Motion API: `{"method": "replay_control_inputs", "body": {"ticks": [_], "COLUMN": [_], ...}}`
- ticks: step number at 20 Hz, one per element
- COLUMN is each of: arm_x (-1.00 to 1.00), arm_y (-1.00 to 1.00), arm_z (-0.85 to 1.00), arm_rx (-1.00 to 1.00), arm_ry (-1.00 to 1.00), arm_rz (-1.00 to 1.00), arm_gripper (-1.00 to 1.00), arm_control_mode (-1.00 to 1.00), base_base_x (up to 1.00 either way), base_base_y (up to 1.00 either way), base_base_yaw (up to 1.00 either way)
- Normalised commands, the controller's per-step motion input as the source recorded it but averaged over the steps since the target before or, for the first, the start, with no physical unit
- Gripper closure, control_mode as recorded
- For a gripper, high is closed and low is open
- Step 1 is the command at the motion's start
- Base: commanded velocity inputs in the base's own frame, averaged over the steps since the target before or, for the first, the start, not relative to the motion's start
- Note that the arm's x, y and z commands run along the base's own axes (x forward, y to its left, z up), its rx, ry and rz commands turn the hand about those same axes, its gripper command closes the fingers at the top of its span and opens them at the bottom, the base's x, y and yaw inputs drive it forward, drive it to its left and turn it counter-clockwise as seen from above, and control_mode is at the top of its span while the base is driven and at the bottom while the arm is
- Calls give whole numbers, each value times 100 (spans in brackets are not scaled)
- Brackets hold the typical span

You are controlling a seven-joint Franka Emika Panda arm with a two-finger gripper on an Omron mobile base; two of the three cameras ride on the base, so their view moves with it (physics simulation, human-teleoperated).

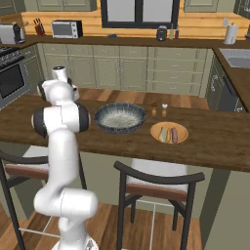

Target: Place one bun and one sausage from the bowl on each plate.

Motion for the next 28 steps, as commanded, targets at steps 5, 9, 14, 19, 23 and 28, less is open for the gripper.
{"method": "replay_control_inputs", "body": {"ticks": [5, 9, 14, 19, 23, 28], "arm_x": [55, 40, 1, -11, 22, 3], "arm_y": [5, 0, 29, 10, 41, 38], "arm_z": [-6, -6, -39, -40, -4, -18], "arm_rx": [9, 8, 0, 0, 0, 7], "arm_ry": [1, 8, 5, 0, -7, -15], "arm_rz": [14, 14, 4, 0, -1, -1], "arm_gripper": [100, 100, 100, 100, 100, 100], "arm_control_mode": [-100, -100, -100, -100, -100, -100], "base_base_x": [0, 0, 0, 0, 0, 0], "base_base_y": [0, 0, 0, 0, 0, 0], "base_base_yaw": [0, 0, 0, 0, 0, 0]}}
